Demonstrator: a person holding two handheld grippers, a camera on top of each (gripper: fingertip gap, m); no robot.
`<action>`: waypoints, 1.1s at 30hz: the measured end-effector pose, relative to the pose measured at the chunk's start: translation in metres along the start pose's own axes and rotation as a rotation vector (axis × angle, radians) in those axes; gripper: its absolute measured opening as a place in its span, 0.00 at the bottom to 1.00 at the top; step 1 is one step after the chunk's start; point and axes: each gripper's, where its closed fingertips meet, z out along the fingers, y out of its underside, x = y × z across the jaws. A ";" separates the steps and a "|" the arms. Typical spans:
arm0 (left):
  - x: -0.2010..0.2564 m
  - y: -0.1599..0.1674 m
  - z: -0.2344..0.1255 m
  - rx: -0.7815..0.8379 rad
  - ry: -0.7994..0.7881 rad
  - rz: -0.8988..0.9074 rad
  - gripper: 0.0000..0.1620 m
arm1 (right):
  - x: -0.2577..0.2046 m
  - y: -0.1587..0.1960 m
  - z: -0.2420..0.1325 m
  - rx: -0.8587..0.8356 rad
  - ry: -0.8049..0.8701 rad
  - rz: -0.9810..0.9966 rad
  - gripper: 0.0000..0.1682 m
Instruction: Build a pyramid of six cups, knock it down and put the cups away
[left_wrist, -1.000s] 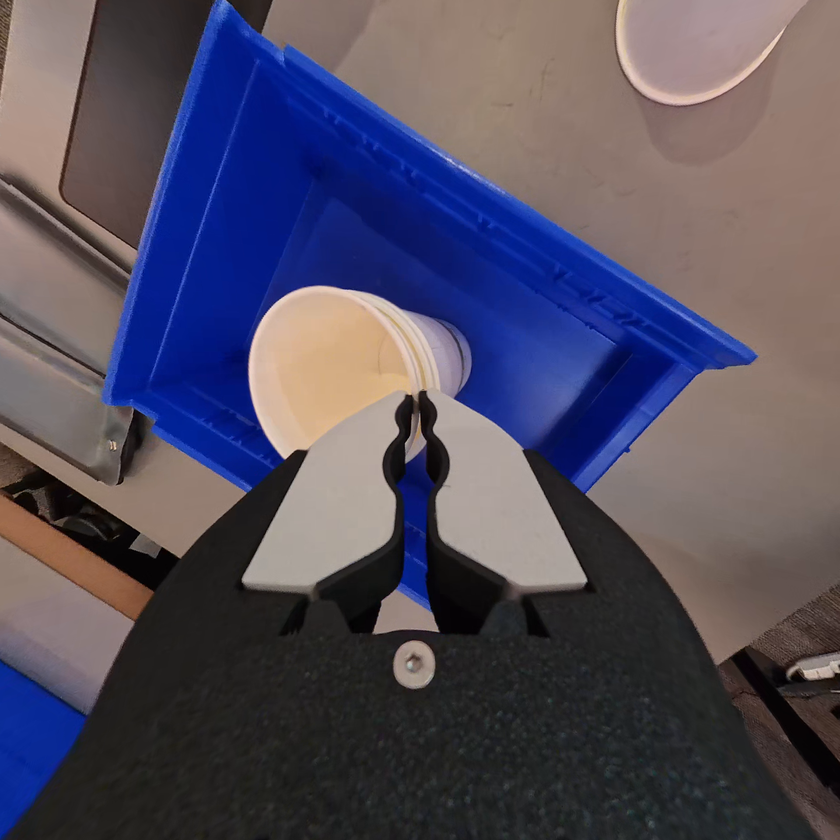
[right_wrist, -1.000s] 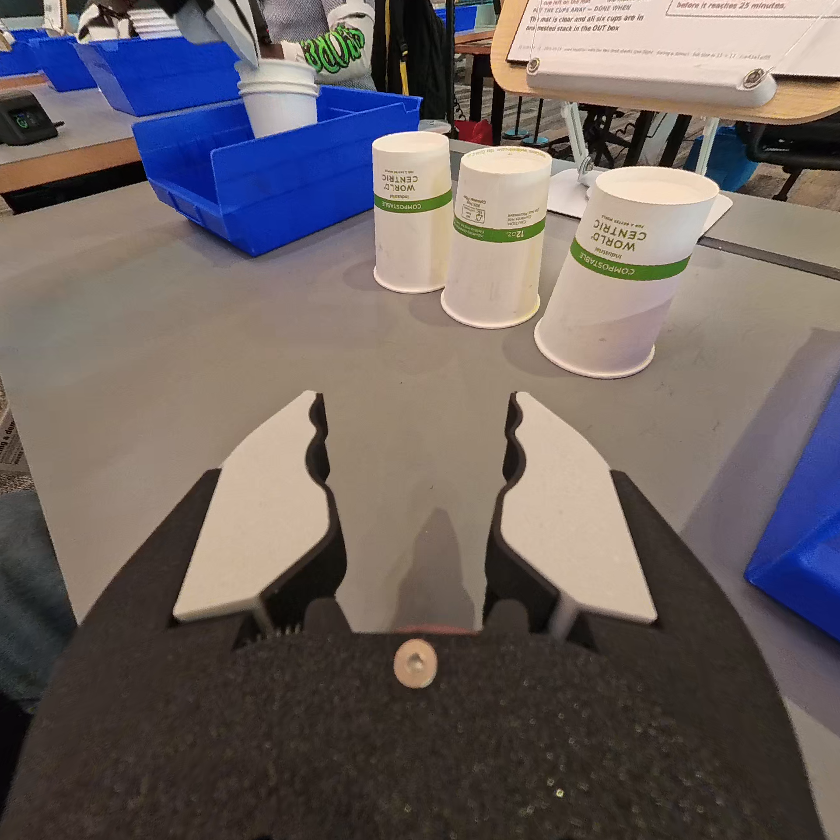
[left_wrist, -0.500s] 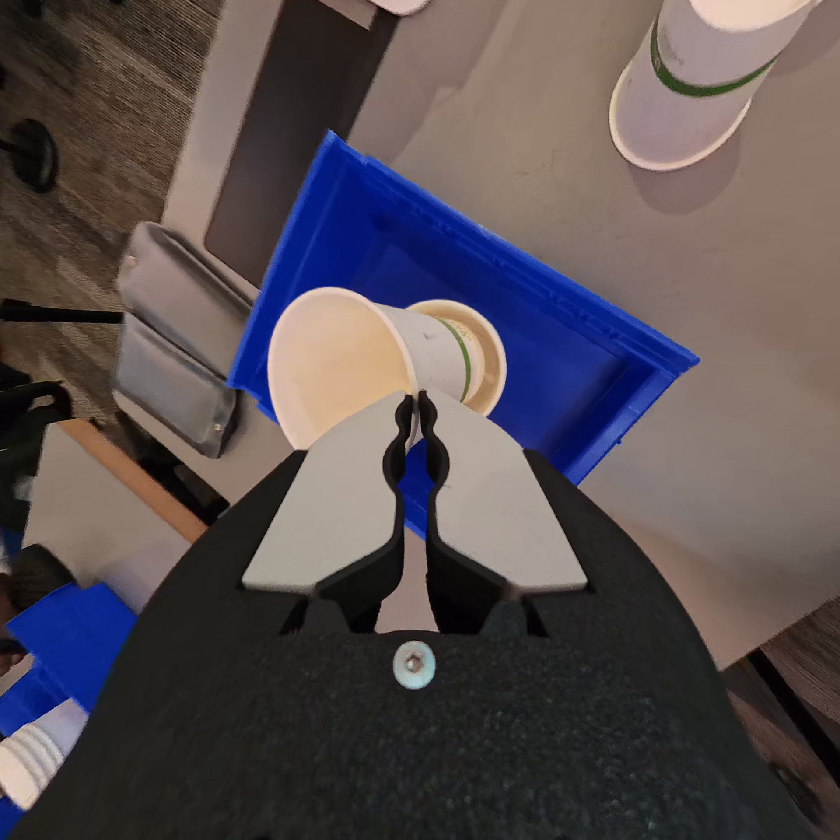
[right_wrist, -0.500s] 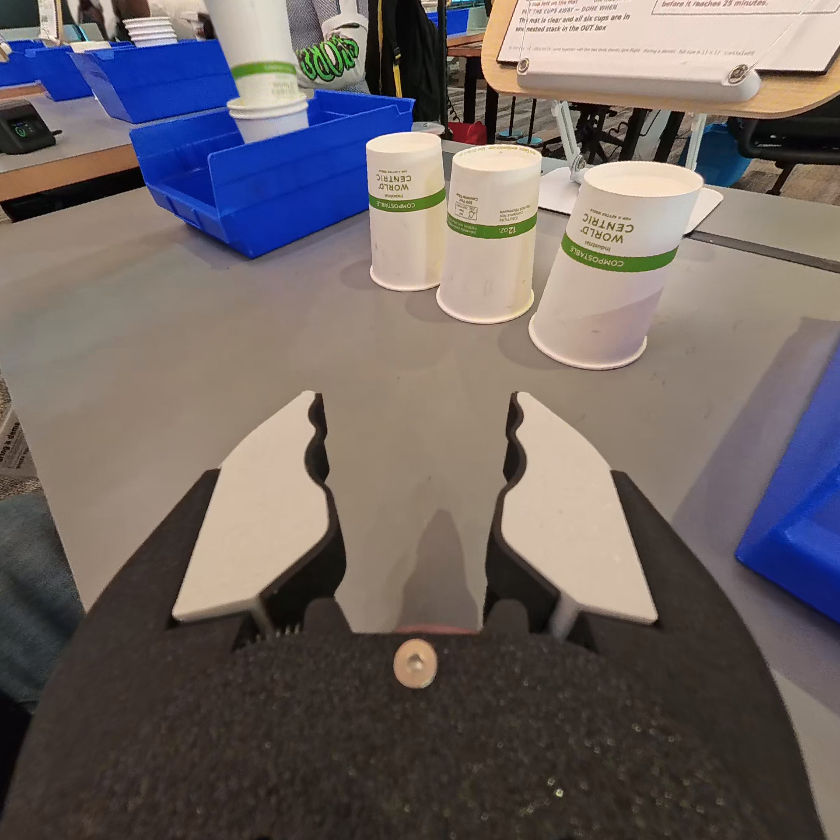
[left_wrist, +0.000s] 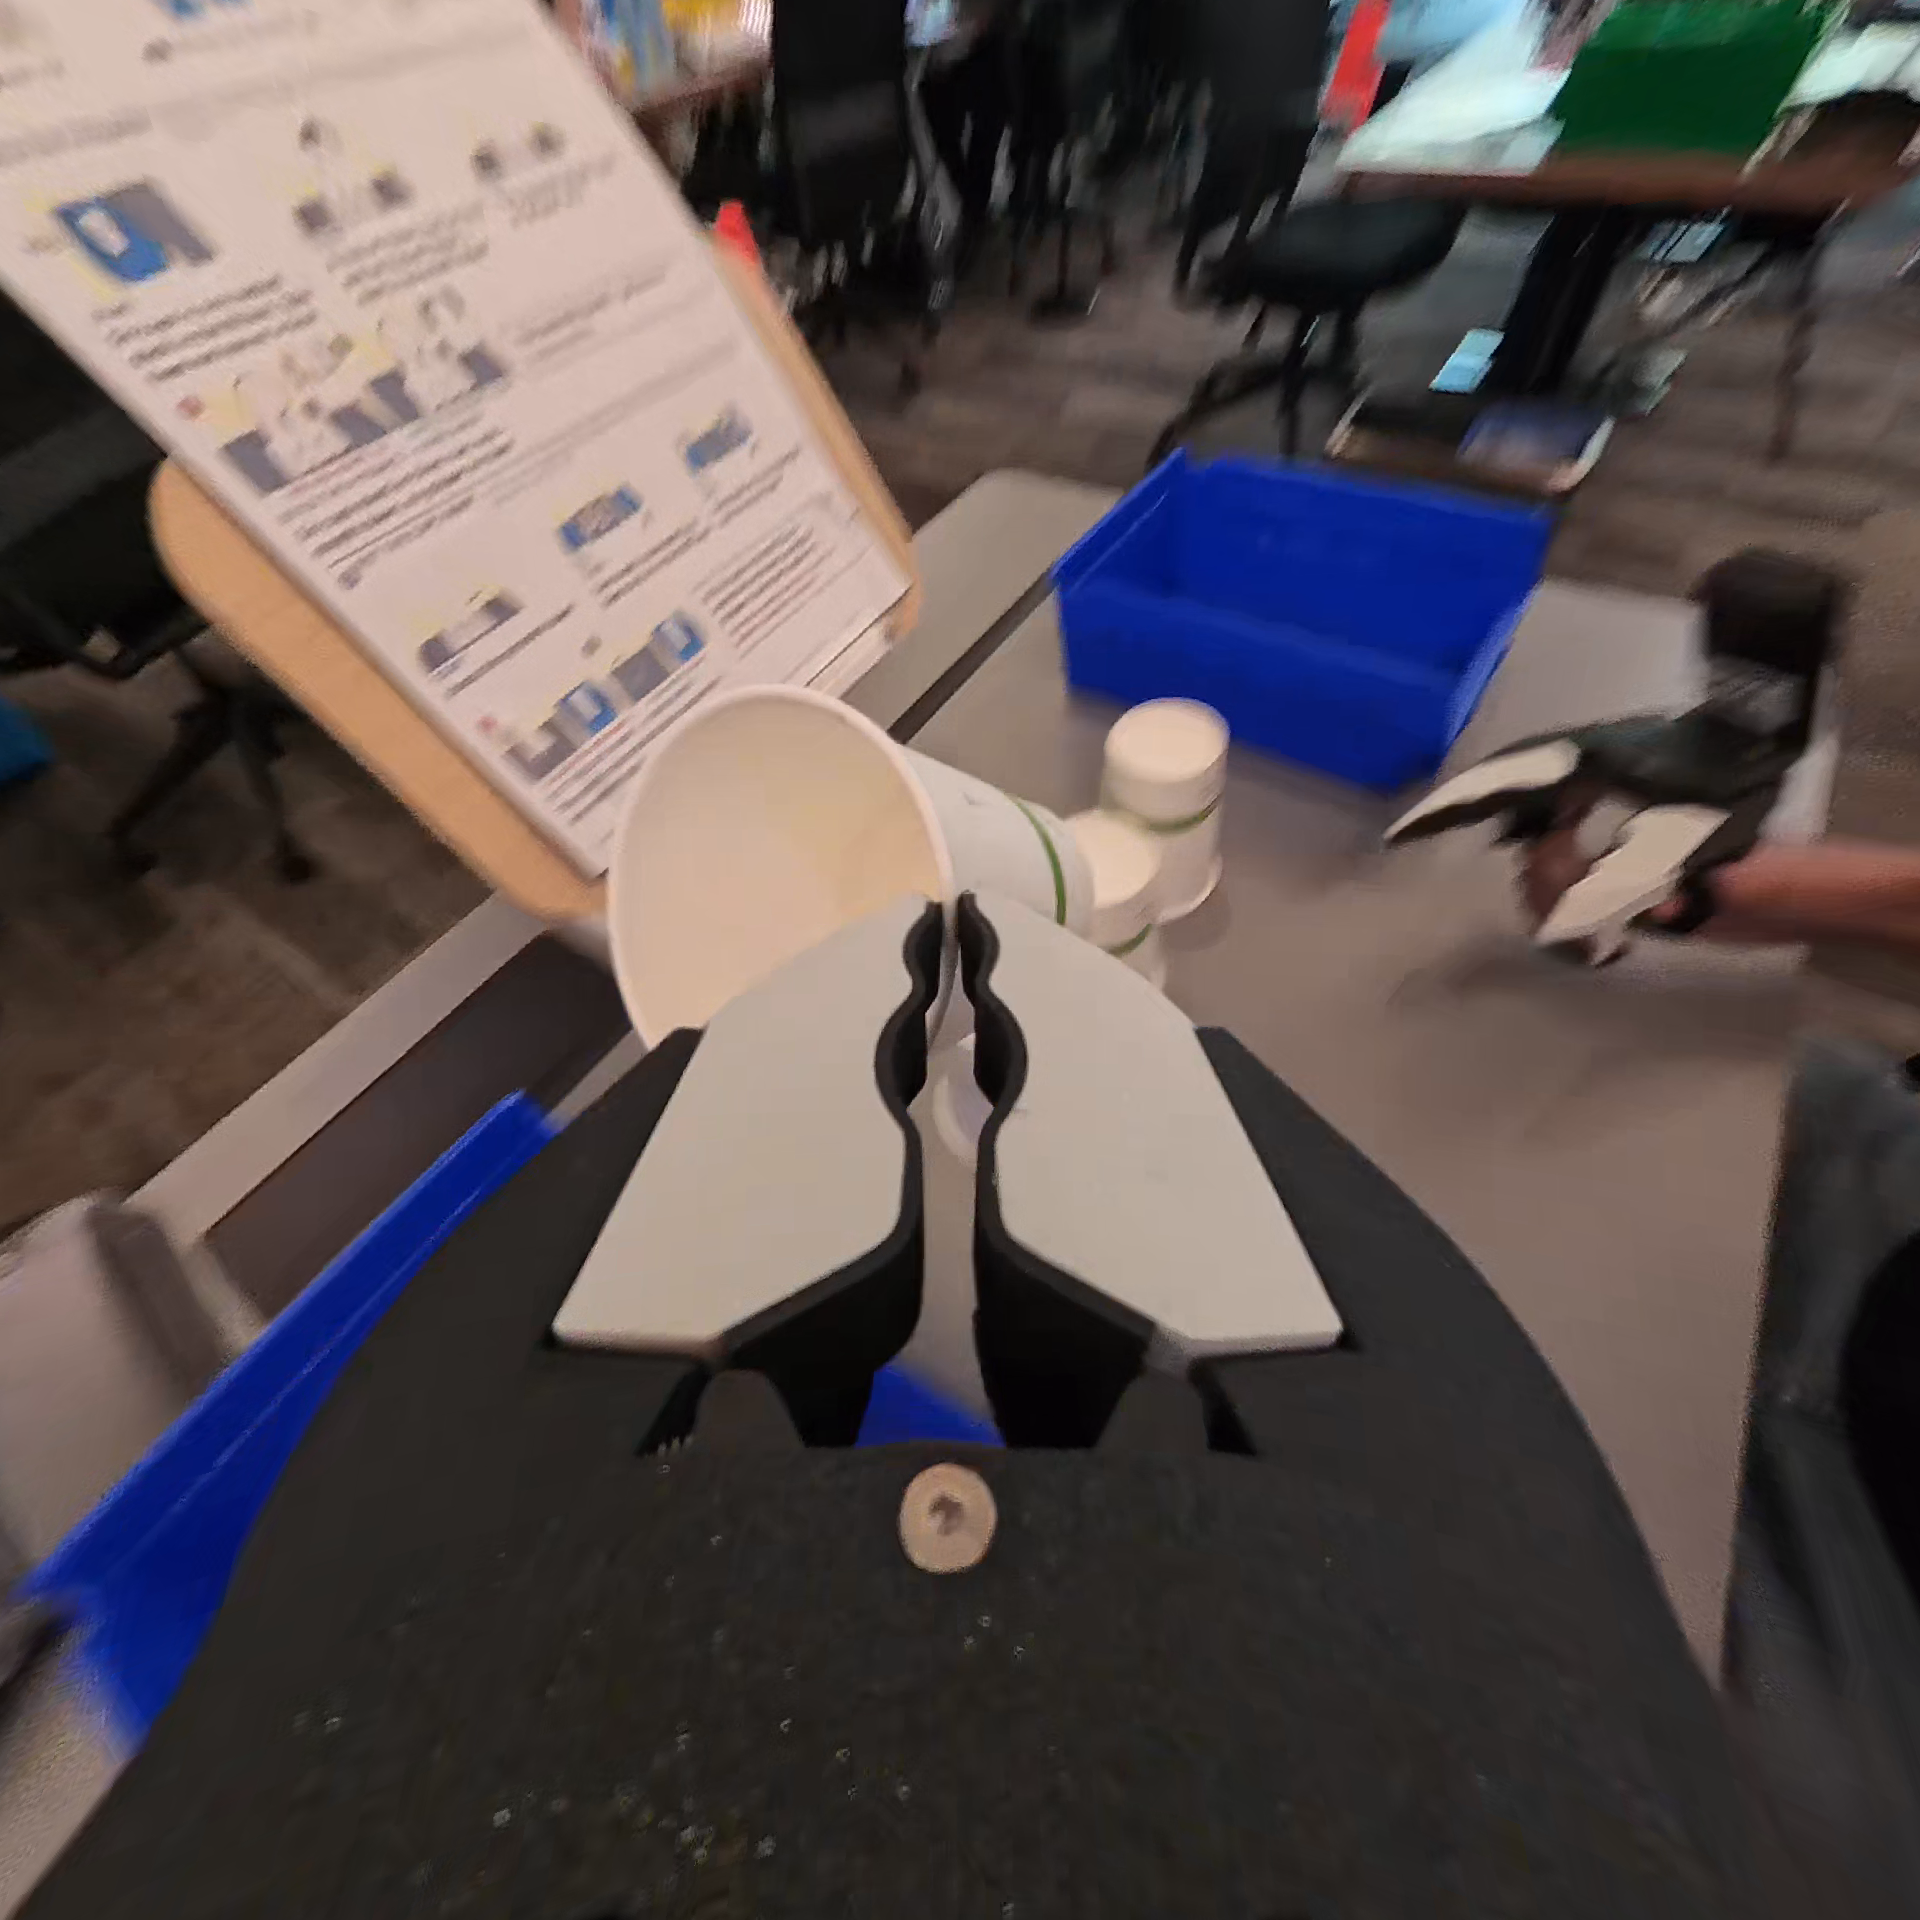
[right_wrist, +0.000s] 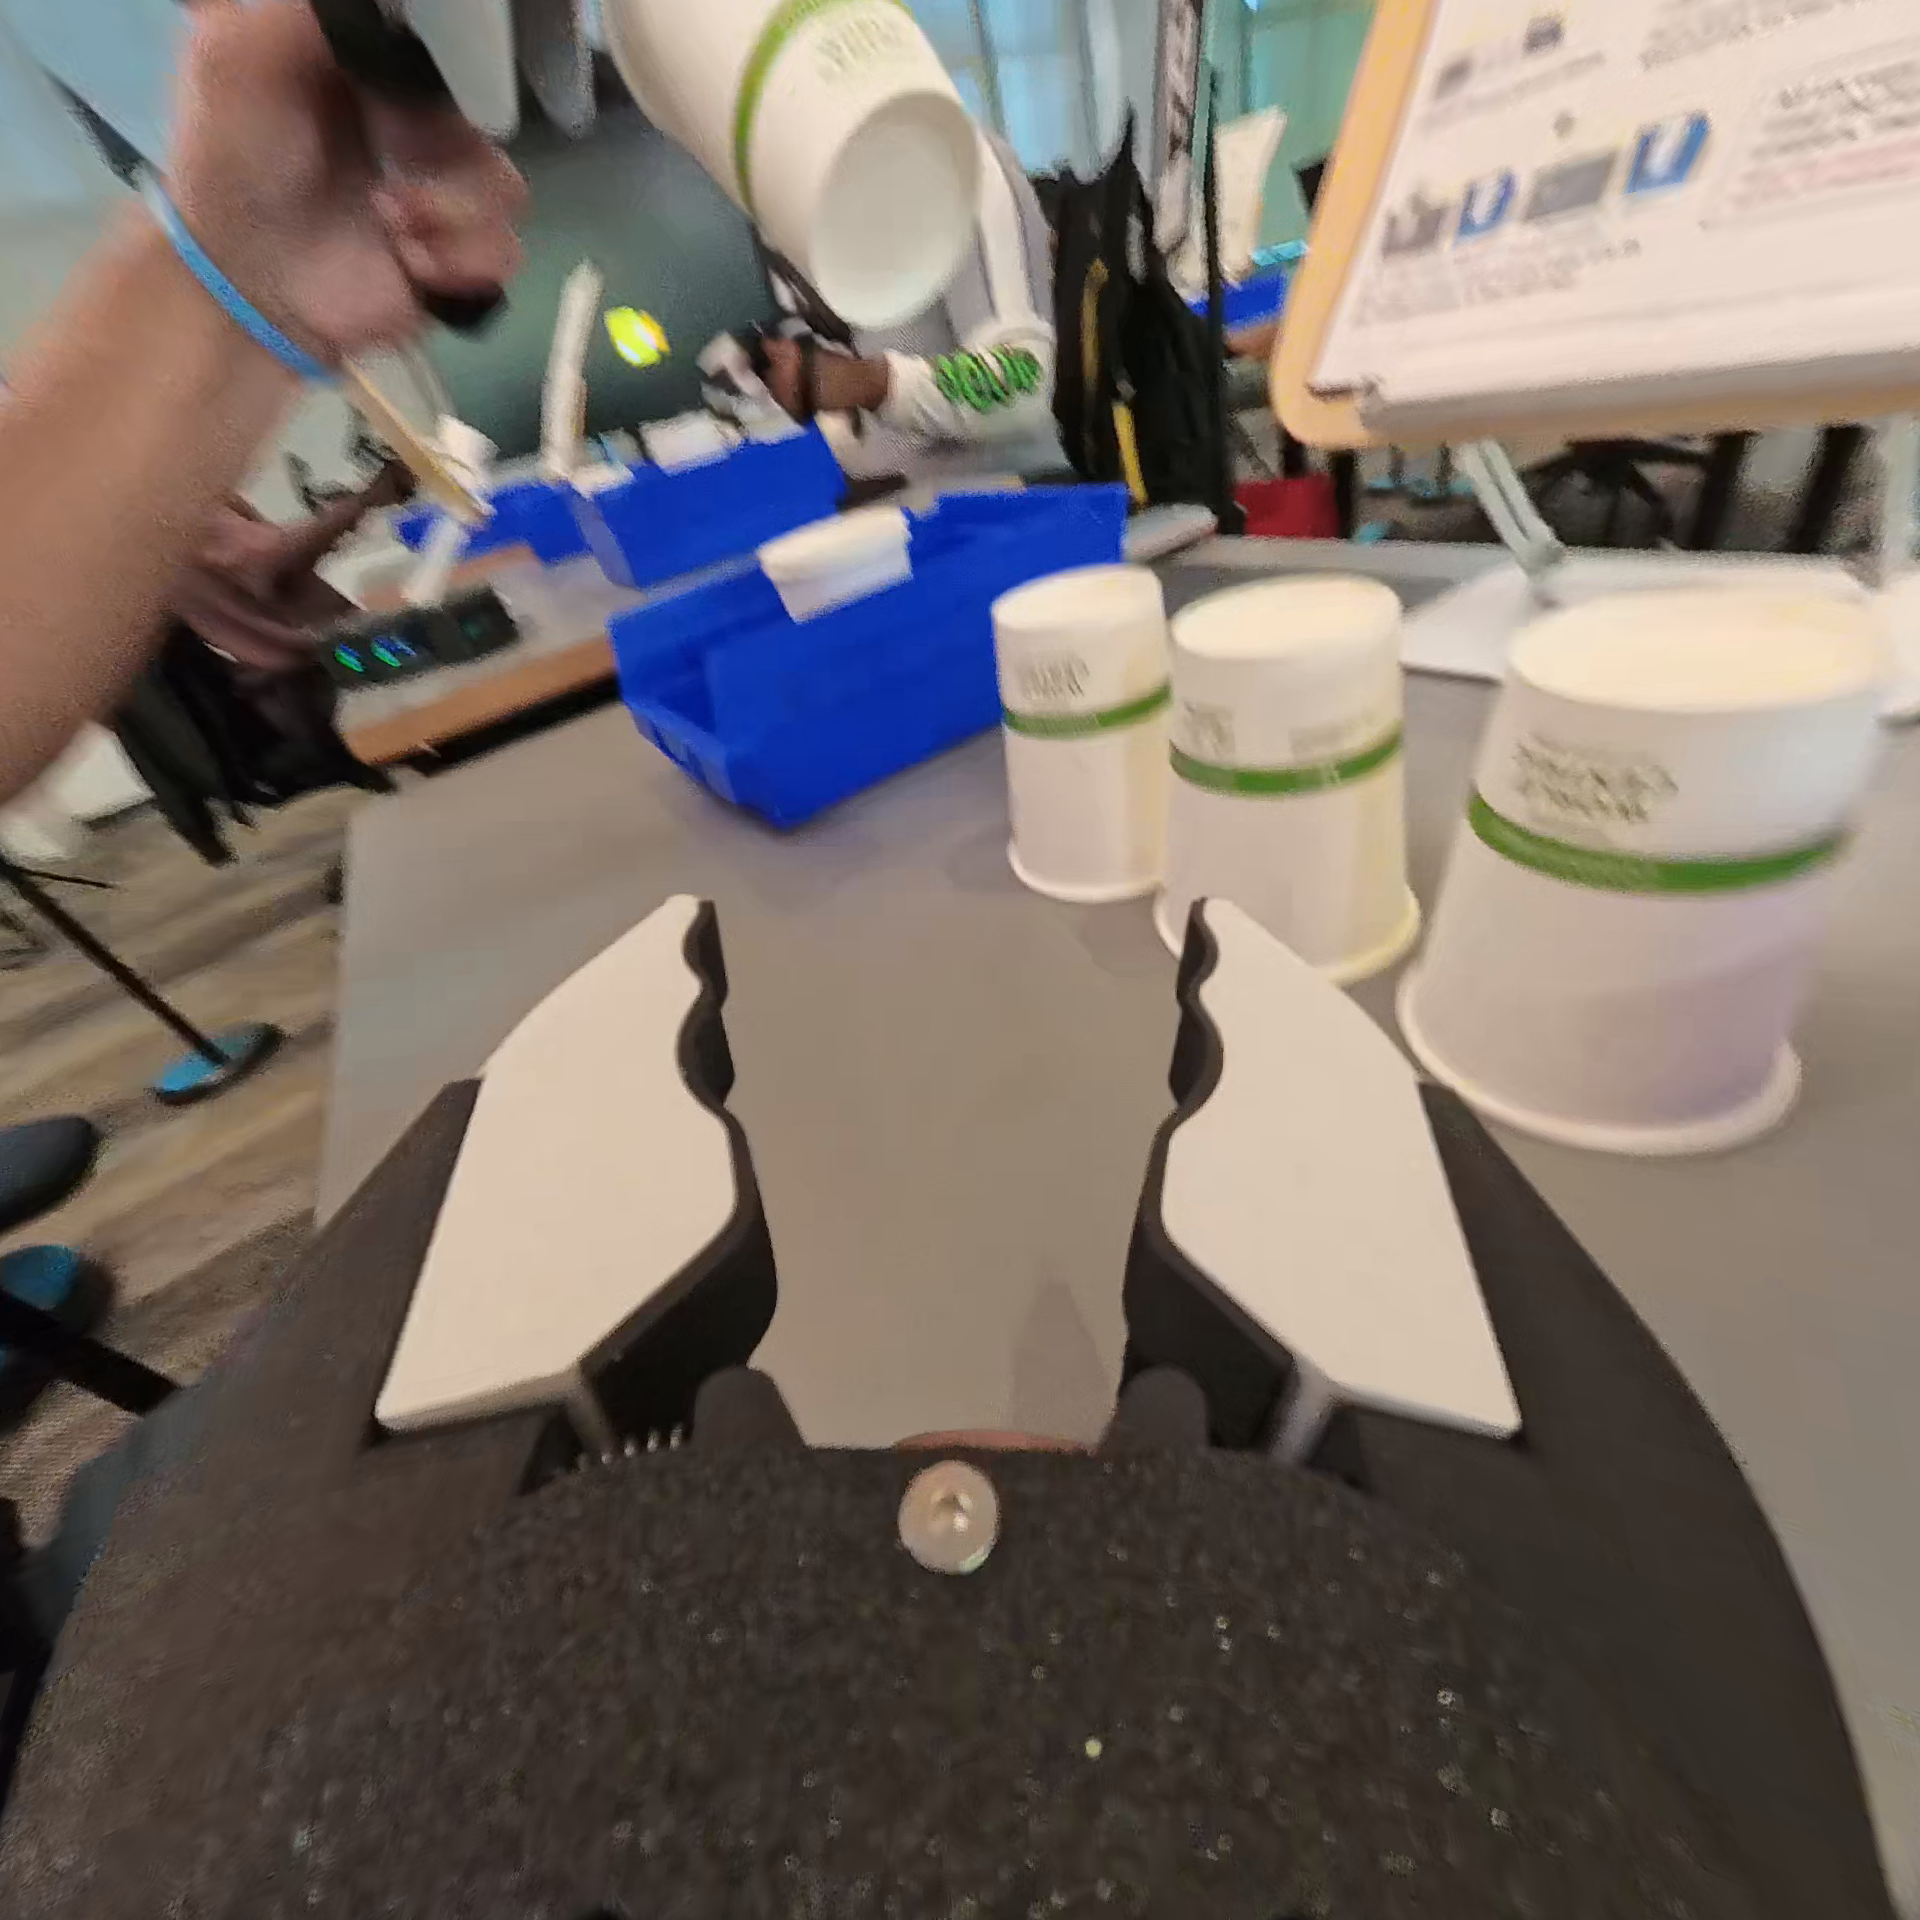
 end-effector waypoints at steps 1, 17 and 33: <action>0.014 -0.005 0.006 0.064 0.035 -0.024 0.02 | -0.003 -0.008 0.010 0.027 -0.045 0.020 0.50; 0.151 0.025 0.100 0.305 0.374 -0.289 0.02 | -0.008 -0.067 0.042 0.249 -0.301 0.246 0.47; 0.186 0.153 0.065 0.009 0.128 -0.277 0.34 | 0.069 -0.130 0.037 -0.402 0.054 -0.235 0.47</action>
